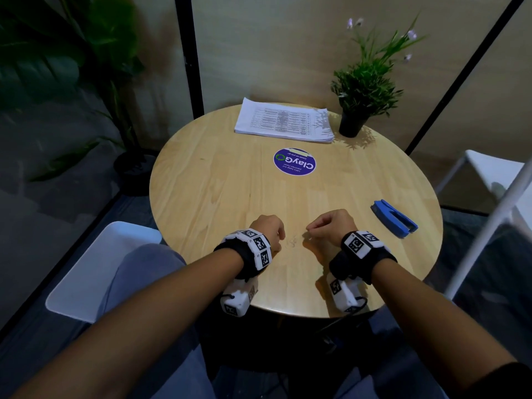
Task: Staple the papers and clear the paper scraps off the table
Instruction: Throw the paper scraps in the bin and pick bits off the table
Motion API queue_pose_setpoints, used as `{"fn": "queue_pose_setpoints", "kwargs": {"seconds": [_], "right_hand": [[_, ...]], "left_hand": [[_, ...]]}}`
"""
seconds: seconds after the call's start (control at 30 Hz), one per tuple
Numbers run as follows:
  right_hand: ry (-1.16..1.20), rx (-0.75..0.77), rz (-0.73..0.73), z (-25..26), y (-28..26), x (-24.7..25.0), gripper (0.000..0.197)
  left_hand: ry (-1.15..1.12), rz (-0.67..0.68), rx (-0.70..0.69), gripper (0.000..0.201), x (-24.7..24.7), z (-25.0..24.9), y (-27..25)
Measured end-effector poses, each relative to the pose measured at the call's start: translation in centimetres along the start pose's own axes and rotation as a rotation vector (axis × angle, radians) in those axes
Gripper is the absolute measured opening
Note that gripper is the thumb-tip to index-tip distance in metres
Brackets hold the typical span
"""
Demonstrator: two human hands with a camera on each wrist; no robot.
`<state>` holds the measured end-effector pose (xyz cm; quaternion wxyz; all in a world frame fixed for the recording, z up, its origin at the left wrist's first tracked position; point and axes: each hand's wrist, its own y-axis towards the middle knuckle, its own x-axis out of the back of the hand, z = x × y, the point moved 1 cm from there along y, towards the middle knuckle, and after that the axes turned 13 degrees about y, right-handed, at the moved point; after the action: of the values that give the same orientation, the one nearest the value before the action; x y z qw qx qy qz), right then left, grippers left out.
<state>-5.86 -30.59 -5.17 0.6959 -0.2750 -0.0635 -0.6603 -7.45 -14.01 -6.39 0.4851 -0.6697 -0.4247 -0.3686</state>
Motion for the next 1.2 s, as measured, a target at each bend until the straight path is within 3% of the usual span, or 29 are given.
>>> {"fn": "queue_pose_setpoints", "kwargs": {"seconds": [0.43, 0.63, 0.9, 1.2], "right_hand": [[0.014, -0.027, 0.032, -1.3, 0.8, 0.0, 0.004], [0.016, -0.027, 0.023, -1.4, 1.2, 0.6, 0.004], [0.034, 0.0, 0.009, -1.8, 1.4, 1.1, 0.009], [0.055, -0.005, 0.008, -2.0, 1.1, 1.2, 0.01]], "left_hand": [[-0.065, -0.035, -0.012, 0.023, 0.1, -1.9, 1.5], [-0.076, -0.011, 0.005, 0.042, -0.1, -1.8, 1.2], [-0.106, -0.011, -0.006, 0.022, 0.0, -2.3, 2.0], [-0.024, -0.011, -0.057, 0.015, 0.0, -2.4, 2.2]]}}
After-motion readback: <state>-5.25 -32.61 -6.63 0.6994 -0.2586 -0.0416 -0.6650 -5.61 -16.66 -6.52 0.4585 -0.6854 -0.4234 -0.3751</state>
